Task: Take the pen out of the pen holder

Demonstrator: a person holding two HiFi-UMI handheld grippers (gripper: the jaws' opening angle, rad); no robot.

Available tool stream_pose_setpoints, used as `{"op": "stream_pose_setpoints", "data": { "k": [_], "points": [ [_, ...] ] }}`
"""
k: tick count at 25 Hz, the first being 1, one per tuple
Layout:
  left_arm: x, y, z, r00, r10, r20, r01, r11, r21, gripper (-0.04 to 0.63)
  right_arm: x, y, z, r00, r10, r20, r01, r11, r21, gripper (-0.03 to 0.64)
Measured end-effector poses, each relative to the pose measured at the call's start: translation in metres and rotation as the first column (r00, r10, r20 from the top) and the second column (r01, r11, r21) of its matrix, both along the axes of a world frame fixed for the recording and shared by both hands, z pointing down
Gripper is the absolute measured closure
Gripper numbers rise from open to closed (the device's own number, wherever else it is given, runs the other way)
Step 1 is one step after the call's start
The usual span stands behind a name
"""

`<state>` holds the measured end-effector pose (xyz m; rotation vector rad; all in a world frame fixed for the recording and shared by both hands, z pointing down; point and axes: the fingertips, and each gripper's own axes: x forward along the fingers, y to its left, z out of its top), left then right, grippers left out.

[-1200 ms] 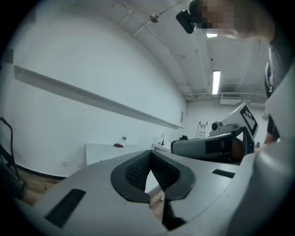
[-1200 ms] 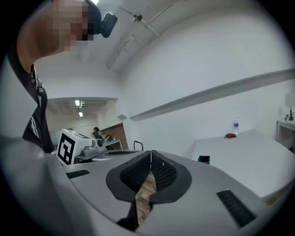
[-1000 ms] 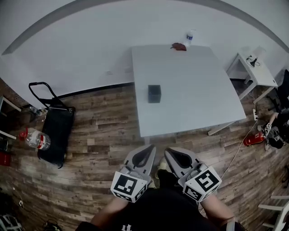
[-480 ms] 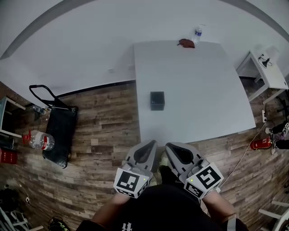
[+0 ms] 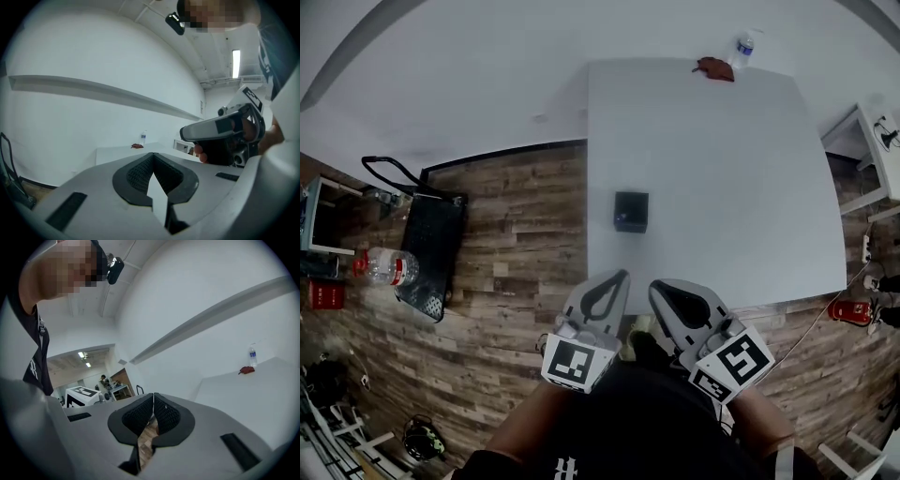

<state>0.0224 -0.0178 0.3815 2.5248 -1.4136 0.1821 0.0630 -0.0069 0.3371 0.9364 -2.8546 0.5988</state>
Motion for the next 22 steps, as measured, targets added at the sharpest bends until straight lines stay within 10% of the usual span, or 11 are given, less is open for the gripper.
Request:
{"op": "stream_pose_setpoints", "data": {
  "k": [14,22],
  "points": [
    [-0.018,-0.083,0.104,0.995,-0.04,0.097,0.042,0.999,-0.024,0.586,0.001,-0.052,0.043,0.997,0.042,-0.067,-0.051,0.99,-0.132,0.6],
    [-0.018,-0.103,0.162,0.976,0.038,0.212,-0.032,0.999,-0.034,0.474,-0.006,-0.076,0.066,0.991,0.059,-0.119,-0.079,0.981,-0.175,0.6]
  ]
}}
